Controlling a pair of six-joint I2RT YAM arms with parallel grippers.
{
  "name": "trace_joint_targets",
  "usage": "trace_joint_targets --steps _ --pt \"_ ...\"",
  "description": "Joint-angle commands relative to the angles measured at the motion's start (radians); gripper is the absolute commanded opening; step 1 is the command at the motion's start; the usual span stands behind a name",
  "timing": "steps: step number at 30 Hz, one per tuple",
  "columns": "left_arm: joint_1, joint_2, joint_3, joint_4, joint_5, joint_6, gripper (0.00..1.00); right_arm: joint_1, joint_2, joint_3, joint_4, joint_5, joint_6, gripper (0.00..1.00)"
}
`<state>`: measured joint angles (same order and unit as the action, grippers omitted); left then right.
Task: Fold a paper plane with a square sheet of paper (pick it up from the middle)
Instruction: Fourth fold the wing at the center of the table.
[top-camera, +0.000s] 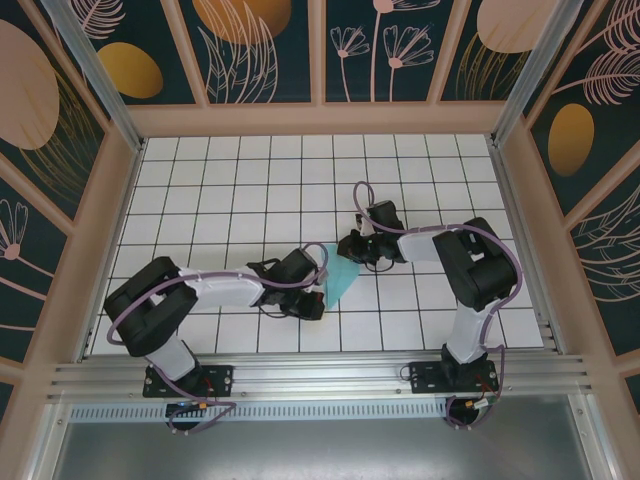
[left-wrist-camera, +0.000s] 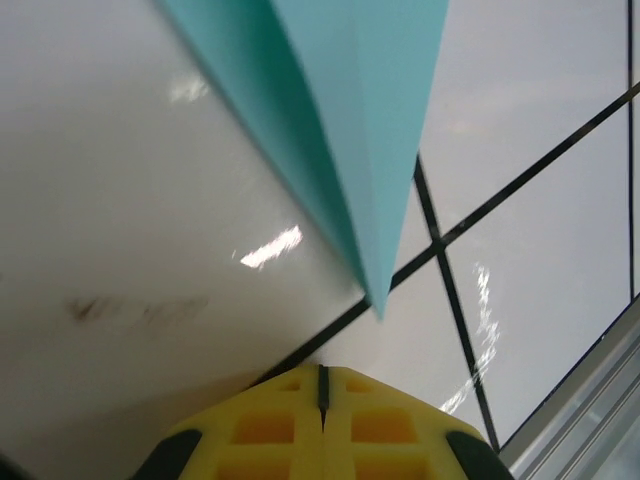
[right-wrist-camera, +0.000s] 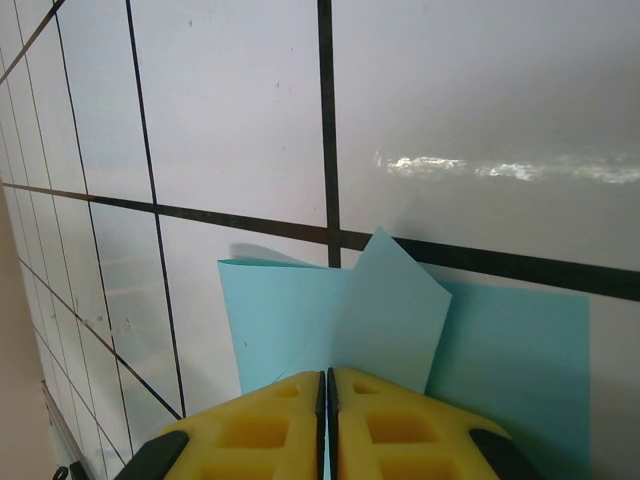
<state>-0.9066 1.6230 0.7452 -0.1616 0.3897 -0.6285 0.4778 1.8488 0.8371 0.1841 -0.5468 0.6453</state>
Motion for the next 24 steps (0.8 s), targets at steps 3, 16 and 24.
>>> trace_joint_targets --steps 3,16,24 --pt "-0.006 -0.083 0.052 0.007 -0.053 -0.035 0.03 0.01 0.085 -0.022 -0.078 0.127 -0.004 0.15" --pt "-0.007 0.142 0.088 0.165 -0.005 -0.094 0.02 0.015 0.078 -0.022 -0.084 0.132 -0.01 0.15" --pt "-0.007 0.098 -0.124 0.297 0.098 -0.16 0.02 0.015 0.085 -0.03 -0.078 0.139 -0.009 0.15"
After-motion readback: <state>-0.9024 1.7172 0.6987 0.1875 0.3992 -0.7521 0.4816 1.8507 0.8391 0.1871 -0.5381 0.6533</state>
